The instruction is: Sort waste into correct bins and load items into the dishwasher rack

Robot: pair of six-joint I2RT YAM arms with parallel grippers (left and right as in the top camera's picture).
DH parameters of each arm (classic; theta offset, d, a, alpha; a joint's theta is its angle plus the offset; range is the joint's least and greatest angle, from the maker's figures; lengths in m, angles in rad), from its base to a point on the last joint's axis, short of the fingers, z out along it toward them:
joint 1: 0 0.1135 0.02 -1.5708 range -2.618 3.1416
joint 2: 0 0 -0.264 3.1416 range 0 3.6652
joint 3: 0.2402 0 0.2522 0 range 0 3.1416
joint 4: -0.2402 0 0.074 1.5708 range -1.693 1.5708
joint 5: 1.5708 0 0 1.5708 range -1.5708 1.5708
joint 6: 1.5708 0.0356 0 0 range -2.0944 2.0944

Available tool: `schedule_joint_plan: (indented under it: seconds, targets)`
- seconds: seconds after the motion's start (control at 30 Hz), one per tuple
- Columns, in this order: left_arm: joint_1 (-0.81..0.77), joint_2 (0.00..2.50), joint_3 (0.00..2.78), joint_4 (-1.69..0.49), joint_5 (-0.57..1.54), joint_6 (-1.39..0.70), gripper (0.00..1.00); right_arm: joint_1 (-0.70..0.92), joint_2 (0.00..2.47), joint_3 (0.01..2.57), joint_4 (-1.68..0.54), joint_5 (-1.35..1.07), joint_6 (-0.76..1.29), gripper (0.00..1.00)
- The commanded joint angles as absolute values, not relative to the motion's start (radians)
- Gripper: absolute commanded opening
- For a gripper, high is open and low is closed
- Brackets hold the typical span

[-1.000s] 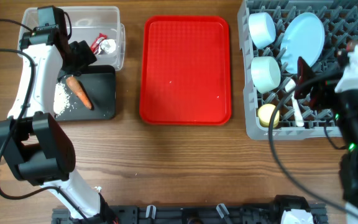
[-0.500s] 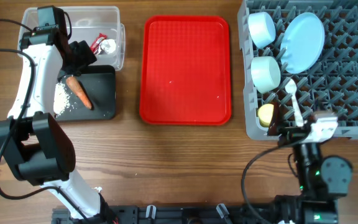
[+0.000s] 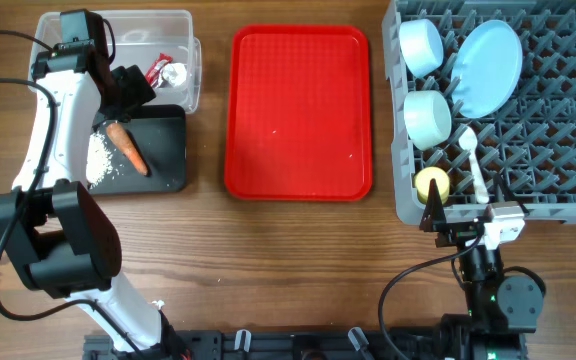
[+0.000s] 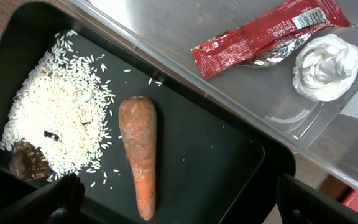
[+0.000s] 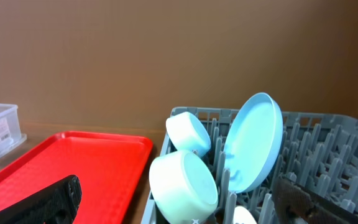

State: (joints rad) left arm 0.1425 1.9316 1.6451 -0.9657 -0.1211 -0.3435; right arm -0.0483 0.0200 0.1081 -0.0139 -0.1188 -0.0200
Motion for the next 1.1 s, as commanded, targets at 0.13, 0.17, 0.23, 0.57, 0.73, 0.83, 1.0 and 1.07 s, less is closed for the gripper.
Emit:
schedule_joint_plan:
  seconds: [0.13,0.17,0.23,0.57,0.73,0.83,1.0,1.07]
  targets:
    - [0.141,1.912,1.656,-0.966,-0.116,-0.353,1.00,-0.042,0.002,0.003,0.215,-0.132,-0.023,1.00]
    - [0.141,1.912,1.656,-0.966,-0.116,-0.353,1.00,-0.042,0.002,0.005,0.202,-0.137,-0.021,1.00]
    - [0.141,1.912,1.656,-0.966,-0.116,-0.353,1.00,-0.031,0.002,0.005,0.197,-0.143,-0.023,1.00]
    - [0.141,1.912,1.656,-0.966,-0.116,-0.353,1.00,-0.023,0.030,0.006,0.012,-0.159,0.036,1.00]
    - [0.141,1.912,1.656,-0.966,-0.116,-0.353,1.00,-0.023,0.031,0.006,0.012,-0.159,0.036,1.00]
    - [0.141,1.912,1.656,-0.966,-0.116,-0.353,1.00,-0.023,0.031,0.006,0.012,-0.159,0.036,1.00]
    - [0.141,1.912,1.656,-0.966,-0.116,-0.353,1.00,-0.023,0.031,0.006,0.012,-0.159,0.036,1.00]
    - [0.141,1.912,1.656,-0.966,-0.116,-0.353,1.00,-0.023,0.031,0.006,0.012,-0.159,0.036,1.00]
